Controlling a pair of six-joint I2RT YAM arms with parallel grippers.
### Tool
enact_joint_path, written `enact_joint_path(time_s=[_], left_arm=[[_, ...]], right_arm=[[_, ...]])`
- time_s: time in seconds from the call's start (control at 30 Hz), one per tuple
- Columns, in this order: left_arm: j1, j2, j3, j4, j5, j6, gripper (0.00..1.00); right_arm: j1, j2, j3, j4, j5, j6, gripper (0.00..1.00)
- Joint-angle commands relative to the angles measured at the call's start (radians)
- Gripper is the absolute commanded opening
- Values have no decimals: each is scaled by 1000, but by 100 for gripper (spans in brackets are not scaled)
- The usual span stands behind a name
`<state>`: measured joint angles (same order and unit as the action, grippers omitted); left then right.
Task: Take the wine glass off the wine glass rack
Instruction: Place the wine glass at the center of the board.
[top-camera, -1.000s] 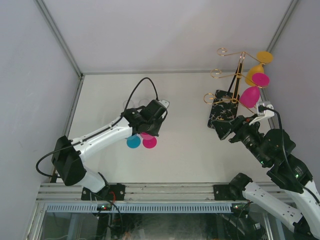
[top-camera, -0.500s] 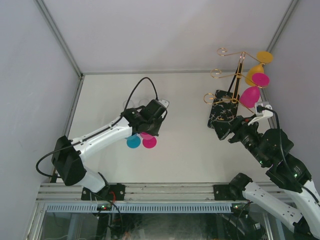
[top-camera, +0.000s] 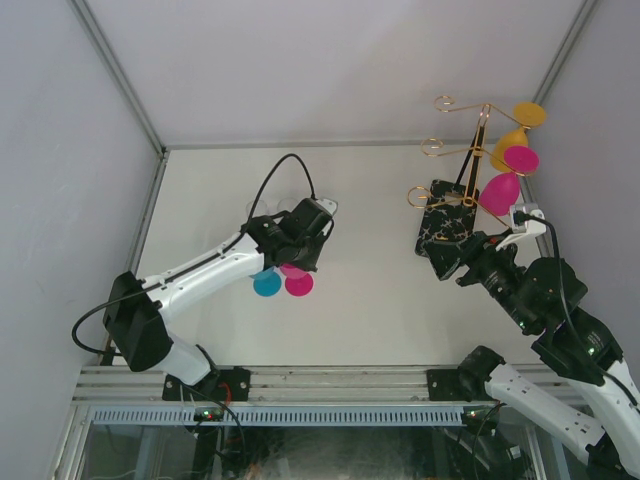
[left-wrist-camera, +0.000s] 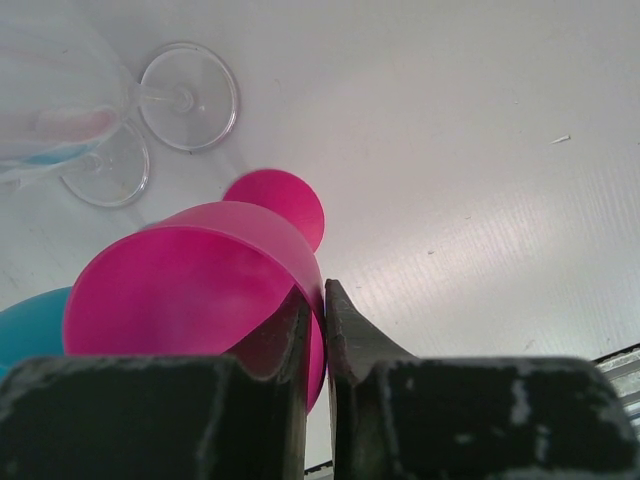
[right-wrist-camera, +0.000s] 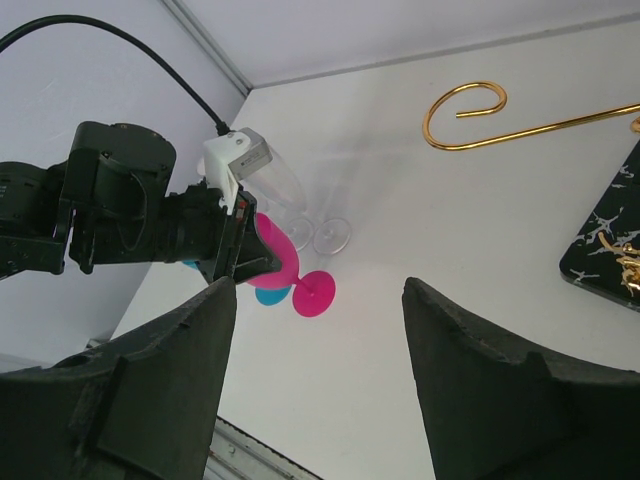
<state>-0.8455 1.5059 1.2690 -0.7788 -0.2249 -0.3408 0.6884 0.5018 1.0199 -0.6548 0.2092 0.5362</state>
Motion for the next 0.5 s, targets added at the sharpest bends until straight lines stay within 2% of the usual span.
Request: enact_joint_path(time_s=[0.0, 0.1, 0.3, 0.47], left_arm=[[8, -14, 73, 19, 7, -3, 14], [10, -12, 81, 9, 10, 3, 14], [10, -30, 84, 12, 36, 7, 26], [10, -75, 78, 12, 50, 11, 29]], right_arm=[[-3, -6, 0, 41, 9, -11, 67], [-3, -10, -1, 36, 6, -8, 67], [-3, -19, -1, 27, 8, -5, 67], [-3, -29, 3, 29, 10, -8, 67]])
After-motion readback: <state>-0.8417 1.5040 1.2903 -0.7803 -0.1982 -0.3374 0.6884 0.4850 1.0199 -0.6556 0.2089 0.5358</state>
